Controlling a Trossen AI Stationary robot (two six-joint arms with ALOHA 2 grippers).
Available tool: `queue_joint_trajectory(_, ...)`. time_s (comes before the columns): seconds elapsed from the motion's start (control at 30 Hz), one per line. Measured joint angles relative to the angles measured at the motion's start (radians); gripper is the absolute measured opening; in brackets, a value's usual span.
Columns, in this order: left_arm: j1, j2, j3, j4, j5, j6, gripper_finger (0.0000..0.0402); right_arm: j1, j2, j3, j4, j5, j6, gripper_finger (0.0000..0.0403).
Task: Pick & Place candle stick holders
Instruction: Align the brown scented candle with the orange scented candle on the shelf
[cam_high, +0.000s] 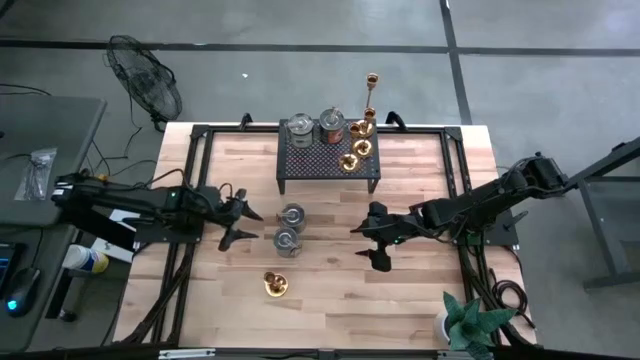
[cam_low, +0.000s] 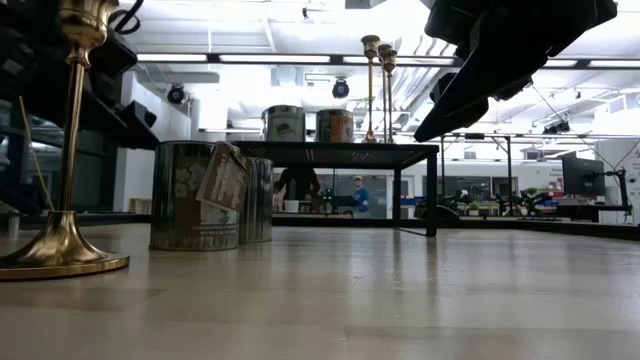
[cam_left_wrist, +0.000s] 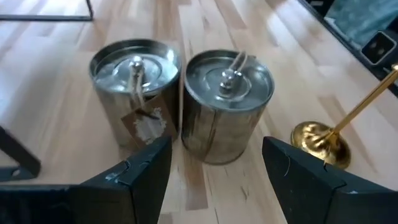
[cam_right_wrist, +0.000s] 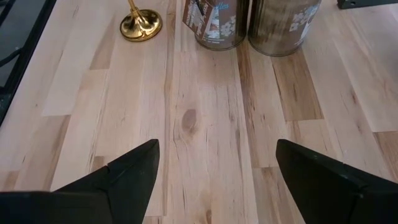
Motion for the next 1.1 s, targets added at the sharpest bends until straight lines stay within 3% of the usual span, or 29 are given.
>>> queue_joint_trajectory(0.23, 0.0, 0.077, 0.003, 0.069, 0.042, 0.006, 0.0259, 0.0, 0.0, 0.0, 0.0, 0.0, 0.0, 0.0316)
queue_joint_trajectory(0.6, -0.002, 0.096, -0.137, 0.293, 0.002, 0.023, 0.0341, 0.0, 0.0, 0.0, 0.0, 0.0, 0.0, 0.0316)
queue_joint_trajectory(0.73, -0.029, 0.096, -0.161, 0.297, -0.06, 0.048, 0.0344, 0.0, 0.0, 0.0, 0.0, 0.0, 0.0, 0.0316)
queue_joint_trajectory(1.1, -0.04, 0.096, -0.16, 0.333, -0.072, 0.048, 0.0344, 0.0, 0.0, 0.0, 0.0, 0.0, 0.0, 0.0316)
